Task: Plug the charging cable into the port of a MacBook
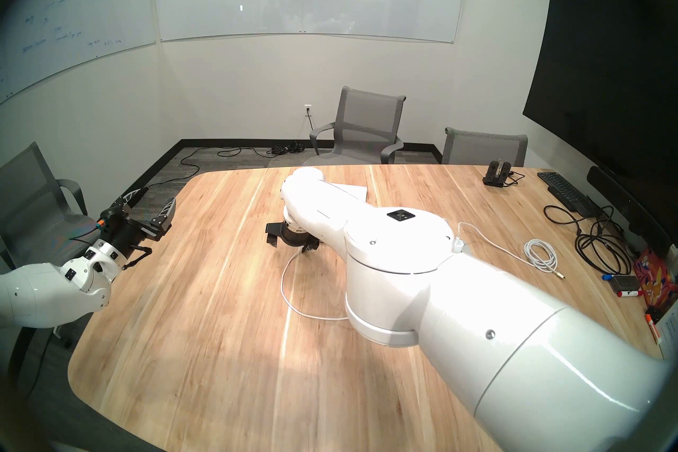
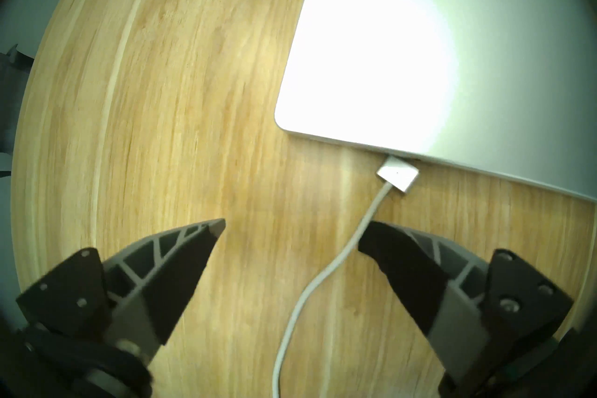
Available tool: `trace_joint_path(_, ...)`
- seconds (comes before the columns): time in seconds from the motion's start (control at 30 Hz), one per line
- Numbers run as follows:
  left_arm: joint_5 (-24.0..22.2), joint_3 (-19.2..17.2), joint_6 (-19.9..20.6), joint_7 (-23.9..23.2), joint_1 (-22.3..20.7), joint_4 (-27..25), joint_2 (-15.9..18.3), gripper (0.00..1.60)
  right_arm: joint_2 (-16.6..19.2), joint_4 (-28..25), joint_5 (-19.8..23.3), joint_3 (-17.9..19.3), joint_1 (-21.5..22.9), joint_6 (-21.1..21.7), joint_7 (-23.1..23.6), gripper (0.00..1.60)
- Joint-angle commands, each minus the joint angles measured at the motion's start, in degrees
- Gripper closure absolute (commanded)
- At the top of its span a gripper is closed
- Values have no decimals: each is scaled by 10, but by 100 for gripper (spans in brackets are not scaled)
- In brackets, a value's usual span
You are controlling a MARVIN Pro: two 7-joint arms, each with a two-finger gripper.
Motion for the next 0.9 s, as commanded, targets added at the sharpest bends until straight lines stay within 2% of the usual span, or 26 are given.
trace_joint_path(0.0, 1, -8, -4, 1, -9, -1, 1, 0, -5, 6, 8, 8, 24, 20, -25, 0)
trace_joint_path(0.17, 1, -8, -4, 1, -9, -1, 1, 0, -27, 7, 12, 14, 26, 31, -49, 0)
trace_joint_path(0.2, 0, -8, -4, 1, -9, -1, 1, 0, -38, 10, 13, 15, 25, 30, -77, 0)
trace_joint_path(0.27, 0, -8, -4, 1, -9, -1, 1, 0, -45, 10, 15, 18, 24, 35, -75, 0)
trace_joint_path(0.5, 1, -8, -4, 1, -9, -1, 1, 0, -48, 10, 24, 30, 24, 36, -104, 0)
trace_joint_path(0.87, 1, -8, -4, 1, -9, -1, 1, 0, -45, 4, 26, 37, 24, 35, -115, 0)
